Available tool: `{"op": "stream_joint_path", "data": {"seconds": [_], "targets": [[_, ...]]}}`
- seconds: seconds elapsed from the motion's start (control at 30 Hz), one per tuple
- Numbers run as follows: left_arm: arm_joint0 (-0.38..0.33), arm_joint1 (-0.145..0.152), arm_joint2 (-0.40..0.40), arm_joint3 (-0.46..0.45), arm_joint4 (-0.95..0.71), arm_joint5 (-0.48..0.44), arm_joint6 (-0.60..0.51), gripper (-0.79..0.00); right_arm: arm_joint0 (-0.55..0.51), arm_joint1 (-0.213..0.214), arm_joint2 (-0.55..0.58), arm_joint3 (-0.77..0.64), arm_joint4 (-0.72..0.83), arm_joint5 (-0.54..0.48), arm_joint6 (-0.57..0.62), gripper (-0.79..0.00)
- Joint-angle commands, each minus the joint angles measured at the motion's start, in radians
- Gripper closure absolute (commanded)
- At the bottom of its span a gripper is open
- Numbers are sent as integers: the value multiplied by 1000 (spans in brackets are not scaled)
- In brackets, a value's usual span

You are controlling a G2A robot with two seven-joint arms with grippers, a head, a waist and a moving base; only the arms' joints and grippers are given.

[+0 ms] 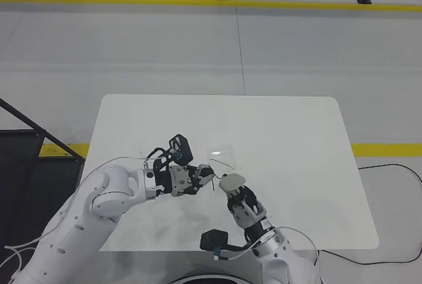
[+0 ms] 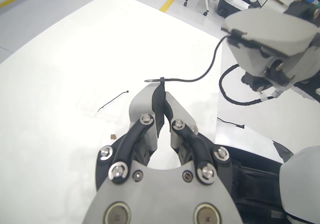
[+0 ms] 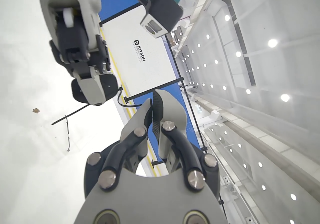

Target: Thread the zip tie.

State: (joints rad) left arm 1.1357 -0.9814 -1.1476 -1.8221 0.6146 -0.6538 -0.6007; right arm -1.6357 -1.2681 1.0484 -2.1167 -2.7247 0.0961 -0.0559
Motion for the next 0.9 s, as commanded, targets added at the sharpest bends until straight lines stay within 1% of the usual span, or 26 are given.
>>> {"op": "stream_joint_path", "data": {"seconds": [0.0,0.13,0.3,0.63,0.87], "targets": [[0,0,1,-1,3,-2,-2,0,-1,-1,1,0,11,23,1,0],[-2,1,4,-1,10,-3,-8,0,-5,-2,1,5,26,62,-7,0],[-5,1,9,-1,15,-6,-15,0,-5,-3,-2,12,17,68,-15,0],[-1,1,4,-2,1,-6,6,0,29,-5,-40,35,-97,-62,26,0],[1,2,-1,0,-20,-13,7,0,38,-8,-49,35,-90,-66,38,0]]}}
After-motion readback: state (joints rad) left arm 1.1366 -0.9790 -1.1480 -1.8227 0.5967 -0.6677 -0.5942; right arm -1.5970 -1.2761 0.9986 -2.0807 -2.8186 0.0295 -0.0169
